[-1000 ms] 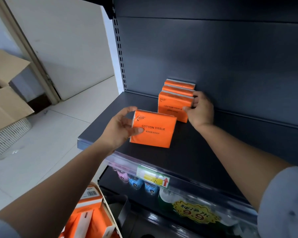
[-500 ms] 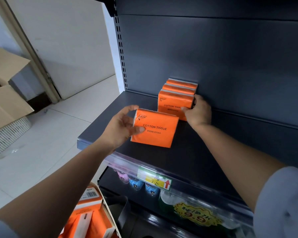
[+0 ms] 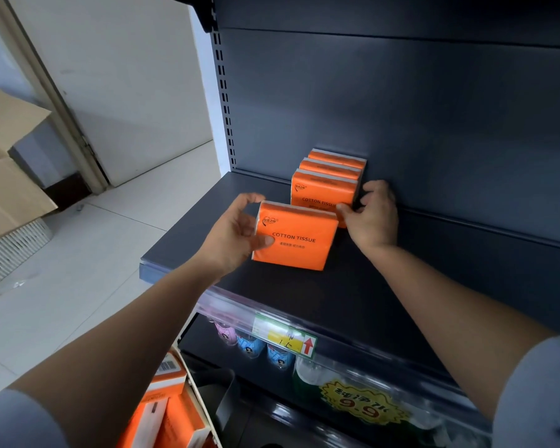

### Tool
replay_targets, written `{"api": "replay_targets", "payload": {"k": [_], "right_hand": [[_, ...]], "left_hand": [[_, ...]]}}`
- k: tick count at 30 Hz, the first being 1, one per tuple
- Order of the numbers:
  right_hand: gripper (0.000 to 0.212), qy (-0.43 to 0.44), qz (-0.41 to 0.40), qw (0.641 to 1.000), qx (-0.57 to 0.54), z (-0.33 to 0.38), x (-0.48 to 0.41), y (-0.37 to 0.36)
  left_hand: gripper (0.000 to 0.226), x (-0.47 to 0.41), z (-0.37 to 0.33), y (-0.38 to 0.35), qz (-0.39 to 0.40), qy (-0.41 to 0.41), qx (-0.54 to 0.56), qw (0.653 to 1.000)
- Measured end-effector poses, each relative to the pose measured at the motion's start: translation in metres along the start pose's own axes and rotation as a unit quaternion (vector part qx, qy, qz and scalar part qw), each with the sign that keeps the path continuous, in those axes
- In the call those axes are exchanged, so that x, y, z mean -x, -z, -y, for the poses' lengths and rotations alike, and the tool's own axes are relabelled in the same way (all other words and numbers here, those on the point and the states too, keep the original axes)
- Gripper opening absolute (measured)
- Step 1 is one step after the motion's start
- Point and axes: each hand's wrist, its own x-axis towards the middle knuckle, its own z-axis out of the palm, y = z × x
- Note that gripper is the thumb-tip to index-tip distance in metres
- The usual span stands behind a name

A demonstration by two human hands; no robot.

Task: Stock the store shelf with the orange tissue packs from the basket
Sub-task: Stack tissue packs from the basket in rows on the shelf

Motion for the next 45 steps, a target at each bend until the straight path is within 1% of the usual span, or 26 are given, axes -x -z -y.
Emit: {"api": "replay_targets", "payload": {"k": [2,3,5,6,7,8,9,10,11,14,15,17,19,21,23,29,36,40,43,45], "right_hand": [[0.02,0.028,0.007,0.999,-0.023,0.002,0.007,0.007],[0.016,0.038,0.031,0.997,-0.058,0.004,0.012,0.01],[0.019,0.04,0.11,0.983,-0.142,0.009,0.022,0.017],[0.014,0.052,0.155,0.972,-0.17,0.011,0.026,0.02],[0.009,0.076,0.196,0.962,-0.172,0.014,0.03,0.023],[0.019,0.105,0.223,0.958,-0.145,0.013,0.032,0.023],[0.031,0.129,0.234,0.956,-0.119,0.013,0.033,0.023],[0.039,0.146,0.227,0.958,-0.095,0.011,0.033,0.021],[0.04,0.156,0.215,0.961,-0.082,0.011,0.033,0.021],[0.036,0.167,0.18,0.966,-0.077,0.008,0.03,0.018],[0.036,0.167,0.174,0.968,-0.073,0.007,0.029,0.018],[0.037,0.167,0.16,0.971,-0.064,0.005,0.026,0.017],[0.038,0.163,0.144,0.975,-0.049,0.003,0.024,0.016],[0.04,0.161,0.126,0.978,-0.033,0.001,0.021,0.014],[0.041,0.159,0.109,0.981,-0.013,0.0,0.018,0.013],[0.044,0.147,0.066,0.986,0.041,-0.002,0.014,0.008],[0.045,0.112,0.048,0.99,0.069,0.003,0.014,0.004],[0.052,0.104,0.04,0.989,0.098,0.009,0.02,0.006],[0.057,0.122,-0.006,0.985,0.12,0.017,0.032,0.013],[0.052,0.145,-0.038,0.982,0.114,0.025,0.044,0.018]], "left_hand": [[0.055,-0.002,-0.001,-0.003,-0.001,0.001,-0.001,1.0],[0.055,-0.003,-0.001,-0.004,-0.002,0.0,-0.002,1.0],[0.054,-0.005,-0.001,-0.005,-0.004,-0.004,-0.004,1.0],[0.054,-0.007,-0.001,-0.006,-0.008,-0.005,-0.004,1.0],[0.055,-0.009,0.0,-0.006,-0.012,-0.004,-0.003,1.0],[0.055,-0.011,0.0,-0.006,-0.017,-0.003,-0.002,1.0],[0.055,-0.013,0.001,-0.007,-0.021,-0.003,-0.005,1.0],[0.055,-0.014,0.001,-0.007,-0.026,-0.005,-0.016,1.0],[0.056,-0.015,0.002,-0.008,-0.03,-0.007,-0.039,0.999],[0.066,-0.015,0.002,-0.009,-0.049,-0.012,-0.162,0.985],[0.069,-0.016,0.003,-0.007,-0.058,-0.015,-0.226,0.972],[0.07,-0.017,0.005,-0.003,-0.067,-0.017,-0.35,0.934],[0.065,-0.017,0.005,0.002,-0.063,-0.013,-0.419,0.906],[0.058,-0.015,0.006,0.004,-0.055,-0.005,-0.453,0.89],[0.053,-0.014,0.007,0.007,-0.049,-0.002,-0.479,0.876],[0.059,-0.012,0.015,0.013,-0.035,-0.003,-0.51,0.859],[0.059,-0.01,0.022,0.017,-0.029,-0.004,-0.518,0.855],[0.059,-0.005,0.024,0.018,-0.027,-0.002,-0.517,0.855],[0.06,0.006,0.021,0.021,-0.029,-0.001,-0.518,0.855],[0.059,0.016,0.019,0.025,-0.031,-0.006,-0.52,0.854]]}}
